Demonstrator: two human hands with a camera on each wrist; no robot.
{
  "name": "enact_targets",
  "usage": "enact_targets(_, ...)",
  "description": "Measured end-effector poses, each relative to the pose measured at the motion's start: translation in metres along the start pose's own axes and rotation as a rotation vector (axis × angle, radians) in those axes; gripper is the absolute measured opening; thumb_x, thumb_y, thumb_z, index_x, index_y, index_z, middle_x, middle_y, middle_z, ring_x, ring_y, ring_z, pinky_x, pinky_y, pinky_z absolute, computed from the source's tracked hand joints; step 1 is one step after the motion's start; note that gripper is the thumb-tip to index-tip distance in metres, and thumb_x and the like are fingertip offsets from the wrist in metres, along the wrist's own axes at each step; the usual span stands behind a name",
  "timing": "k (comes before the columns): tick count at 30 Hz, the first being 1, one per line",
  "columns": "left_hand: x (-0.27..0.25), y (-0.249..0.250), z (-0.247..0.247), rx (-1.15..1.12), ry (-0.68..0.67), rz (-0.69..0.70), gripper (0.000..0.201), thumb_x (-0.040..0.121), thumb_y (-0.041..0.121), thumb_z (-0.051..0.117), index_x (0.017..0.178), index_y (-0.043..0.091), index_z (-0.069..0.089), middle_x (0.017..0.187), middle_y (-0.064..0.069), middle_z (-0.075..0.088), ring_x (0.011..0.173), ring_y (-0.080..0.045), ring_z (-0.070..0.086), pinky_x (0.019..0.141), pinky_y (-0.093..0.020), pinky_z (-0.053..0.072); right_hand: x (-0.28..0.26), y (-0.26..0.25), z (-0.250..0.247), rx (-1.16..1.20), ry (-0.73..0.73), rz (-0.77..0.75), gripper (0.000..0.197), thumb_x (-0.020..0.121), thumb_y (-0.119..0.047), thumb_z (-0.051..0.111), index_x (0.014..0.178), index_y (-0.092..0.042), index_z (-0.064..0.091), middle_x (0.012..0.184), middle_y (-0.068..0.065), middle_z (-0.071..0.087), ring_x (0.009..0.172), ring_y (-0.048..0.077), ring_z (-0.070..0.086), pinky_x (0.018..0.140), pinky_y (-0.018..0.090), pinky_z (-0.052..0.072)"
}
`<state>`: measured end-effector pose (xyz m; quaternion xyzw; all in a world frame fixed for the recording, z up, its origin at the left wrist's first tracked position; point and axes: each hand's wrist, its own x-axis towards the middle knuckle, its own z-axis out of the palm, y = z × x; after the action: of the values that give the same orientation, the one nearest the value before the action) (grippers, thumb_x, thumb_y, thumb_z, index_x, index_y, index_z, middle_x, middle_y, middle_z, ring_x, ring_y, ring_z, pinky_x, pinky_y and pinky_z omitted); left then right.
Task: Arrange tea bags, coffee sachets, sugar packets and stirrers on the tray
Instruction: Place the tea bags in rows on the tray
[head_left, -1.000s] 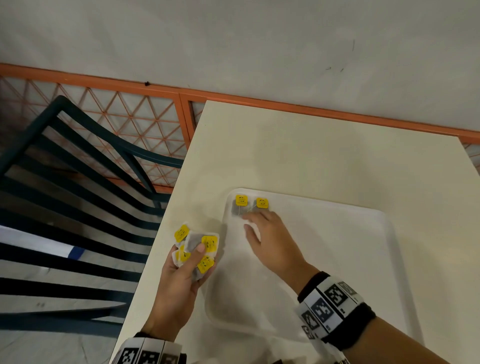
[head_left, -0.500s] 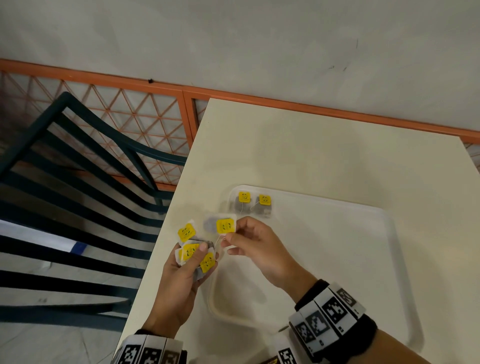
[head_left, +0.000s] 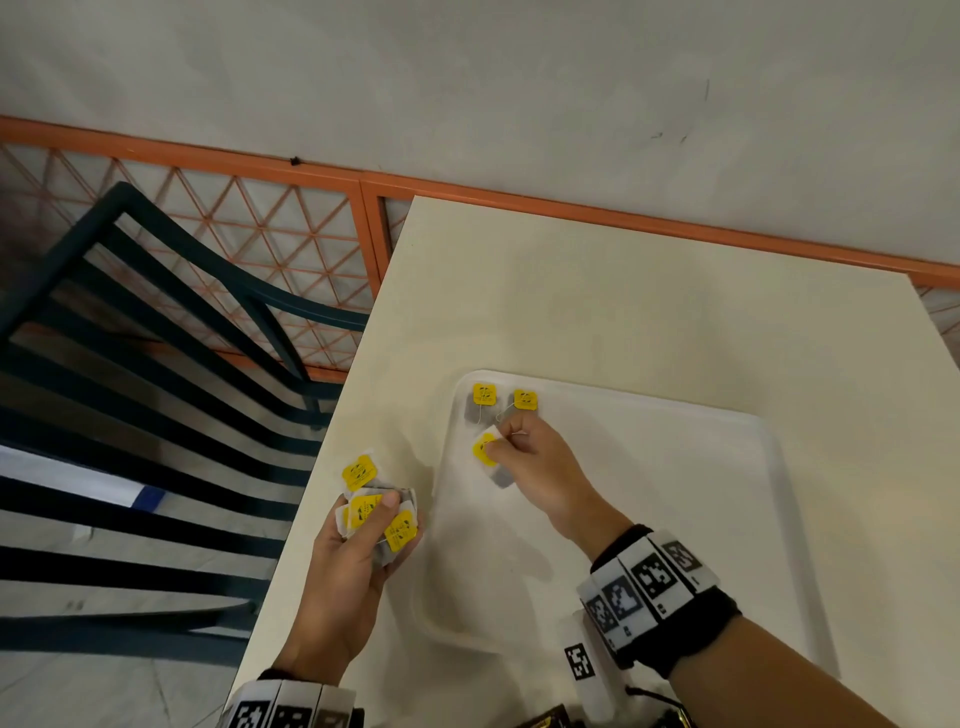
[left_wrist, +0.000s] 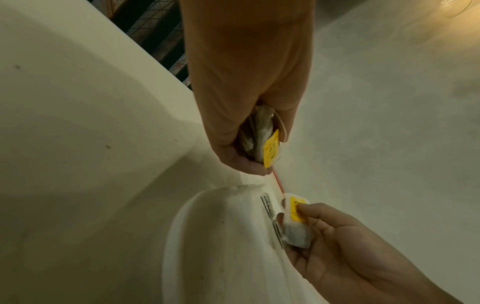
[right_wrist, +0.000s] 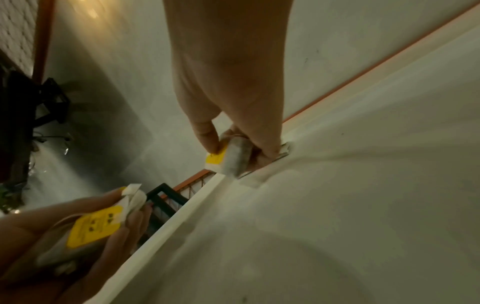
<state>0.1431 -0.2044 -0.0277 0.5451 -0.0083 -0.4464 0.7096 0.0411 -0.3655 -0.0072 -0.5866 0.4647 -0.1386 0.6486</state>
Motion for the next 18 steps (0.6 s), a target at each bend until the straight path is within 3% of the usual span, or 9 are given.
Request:
enact_targets(2, -0.001, 0.000, 0.002, -0.001, 0.001, -0.014, 0.046, 0.062, 0.027, 0.068, 0.105, 0.012, 0.061, 0.092, -0.007, 0.067, 0.090, -0.026, 0.064, 0.065, -0.028, 0.059, 0.002, 0.006, 0.006, -0.065, 0.032, -0.002, 0.020, 0.084, -0.013, 0.063, 0.071, -0.021, 0.049, 0.074, -0.001, 0.052, 0.064, 0.008, 0.045, 0.049, 0.006, 0.037)
enact_targets(4, -0.001, 0.001, 0.002, -0.003, -0.003, -0.020, 0.043, 0.063, 0.026, 0.068, 0.104, 0.014, 0.061, 0.093, -0.007, 0.068, 0.091, -0.026, 0.064, 0.064, -0.028, 0.059, 0.004, 0.010, 0.011, -0.123, 0.065, -0.014, 0.022, 0.083, -0.013, 0.065, 0.070, -0.022, 0.050, 0.070, -0.007, 0.050, 0.064, 0.006, 0.045, 0.058, 0.012, 0.039)
enact_targets(7, 0.000, 0.001, 0.000, 0.028, -0.028, -0.006, 0.077, 0.038, 0.046, 0.088, 0.105, 0.016, 0.063, 0.092, -0.004, 0.071, 0.087, -0.023, 0.068, 0.064, -0.029, 0.058, 0.005, 0.012, 0.013, -0.201, 0.140, -0.023, 0.016, 0.082, -0.012, 0.064, 0.077, -0.021, 0.052, 0.071, -0.007, 0.052, 0.072, 0.013, 0.050, 0.066, 0.022, 0.040)
enact_targets(9, 0.000, 0.002, 0.000, 0.030, -0.031, 0.002, 0.093, 0.023, 0.054, 0.090, 0.105, 0.018, 0.064, 0.090, -0.002, 0.073, 0.085, -0.021, 0.070, 0.063, -0.029, 0.058, 0.003, 0.011, 0.010, -0.342, 0.175, -0.066, 0.016, 0.083, -0.013, 0.063, 0.096, -0.016, 0.054, 0.079, -0.002, 0.055, 0.078, 0.015, 0.052, 0.068, 0.023, 0.039)
enact_targets(11, 0.000, 0.002, 0.001, 0.028, -0.027, 0.009, 0.084, 0.030, 0.051, 0.090, 0.103, 0.019, 0.064, 0.088, -0.002, 0.073, 0.085, -0.022, 0.069, 0.063, -0.029, 0.058, -0.001, 0.013, 0.006, -0.503, 0.190, -0.159, 0.030, 0.083, -0.014, 0.062, 0.110, -0.012, 0.051, 0.089, 0.001, 0.051, 0.085, 0.018, 0.050, 0.074, 0.025, 0.040)
enact_targets(14, -0.001, 0.002, 0.003, -0.021, -0.010, 0.008, 0.040, 0.063, 0.028, 0.071, 0.101, 0.018, 0.062, 0.087, -0.003, 0.070, 0.090, -0.026, 0.065, 0.067, -0.030, 0.059, -0.009, 0.018, 0.002, -0.682, 0.150, -0.301, 0.033, 0.083, -0.016, 0.061, 0.115, -0.013, 0.052, 0.102, 0.007, 0.050, 0.099, 0.025, 0.049, 0.086, 0.035, 0.043)
enact_targets(16, -0.001, 0.003, 0.005, -0.019, -0.005, -0.003, 0.038, 0.062, 0.026, 0.068, 0.099, 0.019, 0.063, 0.086, -0.003, 0.070, 0.089, -0.026, 0.065, 0.067, -0.029, 0.059, -0.013, 0.022, 0.003, -0.806, 0.065, -0.345, 0.030, 0.084, -0.017, 0.059, 0.114, -0.011, 0.057, 0.107, 0.011, 0.052, 0.102, 0.028, 0.048, 0.089, 0.036, 0.042)
enact_targets(18, -0.001, 0.003, 0.006, 0.012, -0.020, 0.006, 0.056, 0.048, 0.039, 0.082, 0.098, 0.021, 0.064, 0.088, -0.003, 0.071, 0.087, -0.023, 0.068, 0.066, -0.029, 0.059, -0.014, 0.024, 0.004, -0.844, 0.018, -0.341, 0.027, 0.085, -0.017, 0.057, 0.111, -0.009, 0.060, 0.105, 0.011, 0.051, 0.101, 0.029, 0.048, 0.087, 0.033, 0.042)
